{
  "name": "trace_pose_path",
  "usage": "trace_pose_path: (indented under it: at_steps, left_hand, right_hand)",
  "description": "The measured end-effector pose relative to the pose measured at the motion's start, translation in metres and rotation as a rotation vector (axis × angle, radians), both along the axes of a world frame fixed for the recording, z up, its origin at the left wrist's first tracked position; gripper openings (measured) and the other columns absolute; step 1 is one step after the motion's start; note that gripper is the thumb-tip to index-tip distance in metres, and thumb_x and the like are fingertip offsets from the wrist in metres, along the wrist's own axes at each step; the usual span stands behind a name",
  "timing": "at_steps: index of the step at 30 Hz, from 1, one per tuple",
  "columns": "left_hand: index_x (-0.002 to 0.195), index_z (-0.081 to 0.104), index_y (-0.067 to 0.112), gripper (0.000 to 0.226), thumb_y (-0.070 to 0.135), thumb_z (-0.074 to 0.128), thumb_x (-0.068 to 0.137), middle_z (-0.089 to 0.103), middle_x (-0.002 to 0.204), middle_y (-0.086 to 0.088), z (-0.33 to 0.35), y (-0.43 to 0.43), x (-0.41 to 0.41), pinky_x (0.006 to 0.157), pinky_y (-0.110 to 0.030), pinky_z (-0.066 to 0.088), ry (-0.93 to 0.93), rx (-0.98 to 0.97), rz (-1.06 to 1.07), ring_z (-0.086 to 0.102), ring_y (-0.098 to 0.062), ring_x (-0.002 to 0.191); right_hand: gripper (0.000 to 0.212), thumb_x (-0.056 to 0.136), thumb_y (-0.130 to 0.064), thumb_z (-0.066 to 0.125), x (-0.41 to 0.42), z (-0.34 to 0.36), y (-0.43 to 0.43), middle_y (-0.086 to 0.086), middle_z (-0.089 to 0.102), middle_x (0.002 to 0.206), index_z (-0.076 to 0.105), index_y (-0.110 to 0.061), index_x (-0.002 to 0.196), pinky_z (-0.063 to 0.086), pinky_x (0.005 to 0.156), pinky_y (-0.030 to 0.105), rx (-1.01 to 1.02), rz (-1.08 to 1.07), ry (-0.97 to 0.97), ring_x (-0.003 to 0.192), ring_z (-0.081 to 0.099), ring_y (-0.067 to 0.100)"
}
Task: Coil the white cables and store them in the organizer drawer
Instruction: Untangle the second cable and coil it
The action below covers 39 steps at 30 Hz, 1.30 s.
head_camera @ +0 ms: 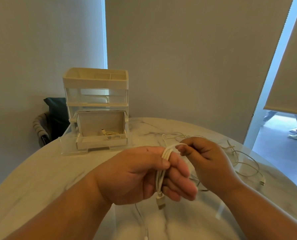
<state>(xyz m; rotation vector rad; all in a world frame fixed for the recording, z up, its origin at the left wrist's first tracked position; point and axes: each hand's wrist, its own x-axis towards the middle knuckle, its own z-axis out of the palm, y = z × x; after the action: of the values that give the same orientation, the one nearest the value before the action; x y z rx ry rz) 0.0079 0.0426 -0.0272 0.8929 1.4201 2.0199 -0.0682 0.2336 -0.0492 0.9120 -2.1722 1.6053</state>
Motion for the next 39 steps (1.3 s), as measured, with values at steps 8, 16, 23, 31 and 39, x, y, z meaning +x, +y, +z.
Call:
trace_pose_path:
  at_steps: [8, 16, 23, 31, 39]
  left_hand:
    - [0.129, 0.056, -0.008, 0.038, 0.005, 0.04, 0.097, 0.065, 0.123, -0.025, 0.002, -0.01, -0.009, 0.101, -0.04, 0.048, -0.028, 0.307, -0.066, 0.063, -0.036, 0.117]
    - [0.088, 0.065, 0.009, 0.016, 0.019, 0.053, 0.092, 0.035, 0.063, 0.005, 0.006, -0.023, -0.011, 0.051, -0.024, 0.027, -0.075, 0.271, 0.091, 0.027, -0.01, 0.053]
    - [0.067, 0.056, 0.016, 0.041, 0.033, 0.039, 0.099, 0.026, 0.054, 0.006, 0.014, -0.034, -0.008, 0.043, -0.025, 0.02, 0.0, 0.335, 0.236, 0.02, -0.01, 0.044]
    - [0.067, 0.057, 0.015, 0.045, 0.033, 0.034, 0.101, 0.028, 0.053, 0.006, 0.015, -0.031, -0.007, 0.044, -0.024, 0.024, -0.047, 0.436, 0.159, 0.024, -0.01, 0.044]
    - [0.066, 0.058, 0.018, 0.038, 0.031, 0.04, 0.097, 0.032, 0.051, 0.009, 0.022, -0.026, -0.001, 0.045, -0.02, 0.03, -0.096, 0.597, 0.392, 0.028, -0.006, 0.044]
  right_hand:
    - [0.015, 0.077, -0.017, 0.068, -0.019, 0.004, 0.009, 0.009, 0.054, 0.07, 0.06, -0.009, 0.087, 0.043, 0.047, 0.027, -0.429, 0.151, -0.703, 0.052, 0.046, 0.015]
    - [0.014, 0.074, -0.017, 0.069, -0.027, 0.006, 0.019, 0.0, 0.049, 0.062, 0.057, -0.012, 0.08, 0.027, 0.038, 0.02, -0.562, 0.148, -0.711, 0.043, 0.031, 0.008]
    - [0.02, 0.076, -0.033, 0.076, -0.027, 0.0, 0.018, 0.0, 0.048, 0.058, 0.065, -0.018, 0.069, 0.034, 0.053, 0.031, -0.202, -0.102, -0.166, 0.055, 0.037, 0.02]
    - [0.015, 0.087, -0.017, 0.074, -0.033, -0.004, 0.019, -0.006, 0.05, 0.059, 0.065, -0.017, 0.074, 0.038, 0.053, 0.024, -0.101, -0.11, -0.163, 0.056, 0.04, 0.013]
    - [0.006, 0.083, -0.002, 0.061, -0.016, 0.007, 0.015, 0.016, 0.061, 0.071, 0.066, -0.002, 0.087, 0.048, 0.039, 0.024, -0.311, 0.239, -0.871, 0.049, 0.058, 0.019]
